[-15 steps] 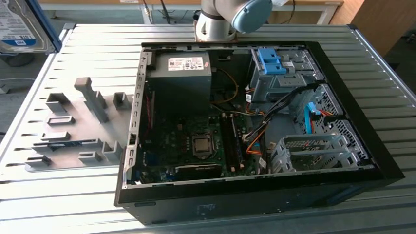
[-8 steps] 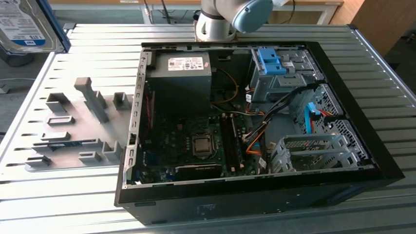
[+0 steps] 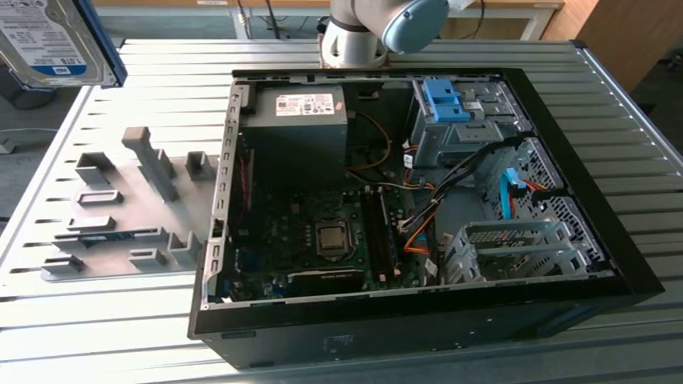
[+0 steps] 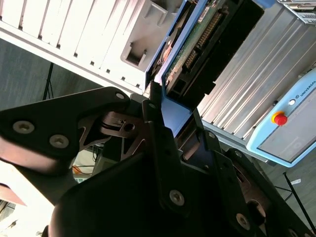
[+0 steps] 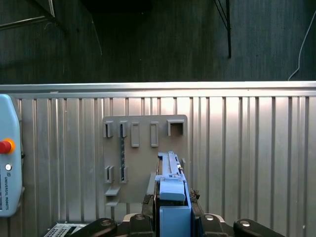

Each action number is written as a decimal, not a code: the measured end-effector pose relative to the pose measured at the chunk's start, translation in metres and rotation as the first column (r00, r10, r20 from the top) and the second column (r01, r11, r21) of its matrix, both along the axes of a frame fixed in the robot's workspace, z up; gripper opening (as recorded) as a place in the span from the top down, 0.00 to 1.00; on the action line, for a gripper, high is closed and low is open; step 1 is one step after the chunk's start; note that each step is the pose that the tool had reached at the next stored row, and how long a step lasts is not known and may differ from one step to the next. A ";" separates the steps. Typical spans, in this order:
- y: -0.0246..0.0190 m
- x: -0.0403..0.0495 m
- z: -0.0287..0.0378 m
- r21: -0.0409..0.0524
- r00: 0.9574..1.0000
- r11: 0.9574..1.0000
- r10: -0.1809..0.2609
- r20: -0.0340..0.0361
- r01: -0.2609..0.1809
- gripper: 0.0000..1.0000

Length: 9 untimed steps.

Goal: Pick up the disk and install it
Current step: 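Pick up the disk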

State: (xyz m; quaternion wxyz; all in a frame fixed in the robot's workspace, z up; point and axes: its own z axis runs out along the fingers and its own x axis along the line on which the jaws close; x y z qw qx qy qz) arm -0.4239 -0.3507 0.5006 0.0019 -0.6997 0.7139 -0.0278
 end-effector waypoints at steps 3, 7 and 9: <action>0.0000 0.0002 0.0000 0.000 1.000 1.000 0.000 0.000 0.000 0.64; 0.0000 0.0003 0.0000 0.000 1.000 1.000 0.000 0.000 0.000 0.64; 0.0000 0.0004 0.0000 0.000 1.000 1.000 0.000 0.000 0.000 0.64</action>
